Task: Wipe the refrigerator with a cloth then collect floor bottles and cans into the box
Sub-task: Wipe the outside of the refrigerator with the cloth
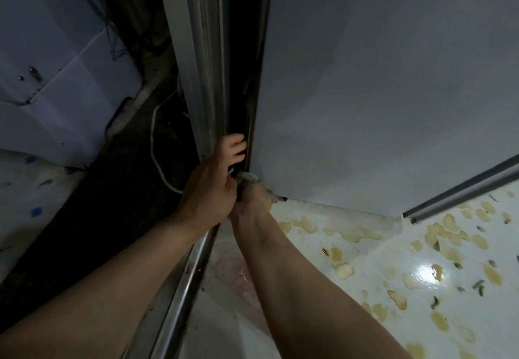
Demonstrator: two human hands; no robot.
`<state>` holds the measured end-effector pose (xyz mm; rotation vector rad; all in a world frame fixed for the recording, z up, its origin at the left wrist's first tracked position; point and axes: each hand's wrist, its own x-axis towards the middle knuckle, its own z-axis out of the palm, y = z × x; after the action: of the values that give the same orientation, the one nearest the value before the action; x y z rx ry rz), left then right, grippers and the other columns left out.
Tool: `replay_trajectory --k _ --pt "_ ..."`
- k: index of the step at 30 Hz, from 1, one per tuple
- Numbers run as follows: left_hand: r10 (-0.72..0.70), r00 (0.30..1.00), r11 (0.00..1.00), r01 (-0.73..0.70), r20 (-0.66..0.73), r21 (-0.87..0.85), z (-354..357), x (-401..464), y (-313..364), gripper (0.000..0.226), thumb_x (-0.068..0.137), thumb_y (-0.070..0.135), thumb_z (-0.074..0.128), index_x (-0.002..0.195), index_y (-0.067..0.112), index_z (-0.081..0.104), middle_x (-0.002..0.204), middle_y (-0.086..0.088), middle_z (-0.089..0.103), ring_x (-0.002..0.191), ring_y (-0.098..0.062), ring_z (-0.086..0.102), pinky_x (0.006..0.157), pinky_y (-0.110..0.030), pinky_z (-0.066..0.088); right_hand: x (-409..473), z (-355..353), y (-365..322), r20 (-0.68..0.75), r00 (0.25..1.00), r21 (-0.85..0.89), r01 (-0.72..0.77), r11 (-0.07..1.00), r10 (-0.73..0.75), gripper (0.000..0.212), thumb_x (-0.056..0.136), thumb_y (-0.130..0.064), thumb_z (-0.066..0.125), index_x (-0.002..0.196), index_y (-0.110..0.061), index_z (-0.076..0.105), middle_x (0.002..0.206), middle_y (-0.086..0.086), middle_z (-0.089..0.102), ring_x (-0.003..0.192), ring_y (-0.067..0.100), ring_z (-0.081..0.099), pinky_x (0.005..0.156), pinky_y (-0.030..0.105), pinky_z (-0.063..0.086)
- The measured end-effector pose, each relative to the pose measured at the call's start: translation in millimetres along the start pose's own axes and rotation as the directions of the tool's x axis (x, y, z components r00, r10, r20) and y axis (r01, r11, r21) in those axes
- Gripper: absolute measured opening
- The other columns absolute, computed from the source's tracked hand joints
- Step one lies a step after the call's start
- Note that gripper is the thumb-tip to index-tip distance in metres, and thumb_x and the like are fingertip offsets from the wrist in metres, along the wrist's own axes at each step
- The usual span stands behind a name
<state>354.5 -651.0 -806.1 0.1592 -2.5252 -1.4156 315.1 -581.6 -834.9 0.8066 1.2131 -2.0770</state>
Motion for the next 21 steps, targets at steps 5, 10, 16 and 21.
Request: replay_trajectory --k 5,10,16,21 --pt "-0.027 0.999 0.997 0.025 0.021 0.078 2.1 -6.6 12.3 0.074 0.076 -0.021 0.035 0.142 0.014 0.029 0.146 -0.001 0.04 0.129 -0.013 0.045 0.104 -0.022 0.032 -12.4 -46.0 -13.2 0.049 0.998 0.121 0.021 0.992 -0.027 0.024 0.093 0.008 0.035 0.089 -0.007 0.053 0.087 0.008 0.055 0.072 0.018 0.053 0.069 0.027 0.047" --pt "-0.059 0.992 0.969 0.083 -0.107 0.233 3.7 -14.4 38.5 0.063 0.077 -0.012 0.043 0.135 0.013 0.038 0.133 -0.006 0.049 0.112 -0.021 0.056 0.094 -0.036 0.045 -45.5 -81.9 -37.4 0.132 0.991 0.041 -0.017 0.999 0.012 0.034 0.092 0.005 0.036 0.122 0.003 0.051 0.108 0.02 0.055 0.083 0.027 0.056 0.071 0.031 0.049" --pt "0.122 0.993 0.911 -0.111 -0.002 0.398 18.7 -37.7 79.4 0.051 0.073 -0.01 0.049 0.121 0.008 0.049 0.121 -0.013 0.048 0.103 -0.034 0.057 0.084 -0.046 0.048 -75.6 -138.1 -63.7 -0.147 0.975 0.05 0.178 0.983 -0.169 0.033 0.089 0.005 0.047 0.122 0.004 0.053 0.101 0.019 0.061 0.082 0.027 0.059 0.065 0.033 0.046" --pt "0.264 0.948 0.841 -0.317 0.177 0.439 63.2 -36.4 126.6 0.056 0.068 -0.009 0.051 0.122 0.006 0.053 0.124 -0.014 0.052 0.108 -0.037 0.054 0.09 -0.047 0.045 -94.4 -198.6 -93.0 -0.421 0.837 -0.011 0.38 0.925 -0.349 0.017 0.086 0.006 0.056 0.103 0.003 0.056 0.107 0.026 0.06 0.101 0.036 0.06 0.09 0.046 0.051"
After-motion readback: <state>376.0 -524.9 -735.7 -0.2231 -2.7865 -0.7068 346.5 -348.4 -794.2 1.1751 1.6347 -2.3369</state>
